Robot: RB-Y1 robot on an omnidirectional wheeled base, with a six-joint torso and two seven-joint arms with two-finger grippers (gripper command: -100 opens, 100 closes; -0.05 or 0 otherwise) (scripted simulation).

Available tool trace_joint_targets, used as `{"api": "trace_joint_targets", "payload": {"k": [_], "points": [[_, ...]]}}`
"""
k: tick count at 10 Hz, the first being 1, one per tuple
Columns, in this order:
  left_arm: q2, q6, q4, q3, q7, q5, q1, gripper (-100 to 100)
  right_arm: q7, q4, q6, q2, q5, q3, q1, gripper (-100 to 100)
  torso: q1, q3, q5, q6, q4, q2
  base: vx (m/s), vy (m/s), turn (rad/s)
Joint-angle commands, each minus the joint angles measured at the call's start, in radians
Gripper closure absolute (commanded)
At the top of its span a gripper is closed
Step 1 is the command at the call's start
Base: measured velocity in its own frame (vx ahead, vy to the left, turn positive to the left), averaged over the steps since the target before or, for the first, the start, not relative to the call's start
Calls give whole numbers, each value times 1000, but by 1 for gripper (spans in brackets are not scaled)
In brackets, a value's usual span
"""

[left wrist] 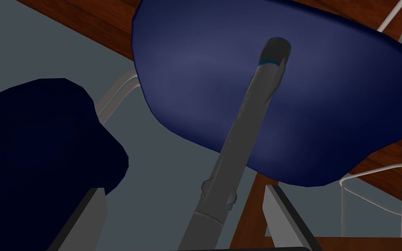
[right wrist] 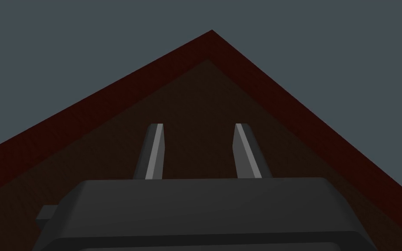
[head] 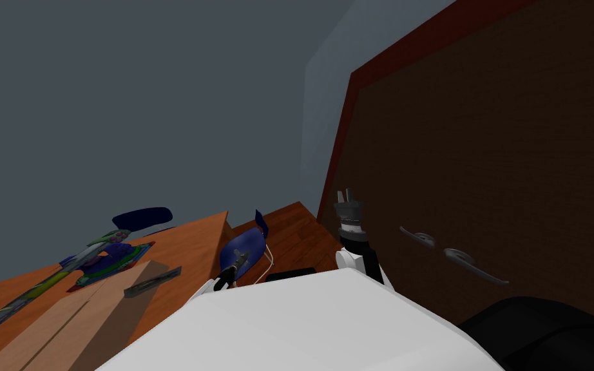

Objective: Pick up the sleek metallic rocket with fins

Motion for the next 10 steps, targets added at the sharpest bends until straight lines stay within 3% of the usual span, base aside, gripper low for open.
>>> {"api": "trace_joint_targets", "payload": {"k": [1,3,4,5,9,10], "points": [[-12,-23,31,13,-9,-9,-8,-100,0,0,0,0,0,0,0,0,0,0,0,0,0,0,41,14,5],[-24,-43,60,25,-16,-17,-15,-100,0,0,0,0,0,0,0,0,0,1,0,0,0,1,33,7,5],[-20,-34,46,21,-14,-15,-10,-100,0,0,0,0,0,0,0,0,0,1,0,0,0,1,13,1,1],[-20,-36,48,22,-15,-15,-11,100,0,0,0,0,0,0,0,0,0,1,0,0,0,2,0,0,0],[-20,-36,48,22,-15,-15,-11,100,0,0,0,0,0,0,0,0,-1,2,0,0,1,3,1,0,-3],[-20,-36,48,22,-15,-15,-11,0,0,0,0,0,0,0,0,0,-1,2,0,0,1,4,0,0,0]]}}
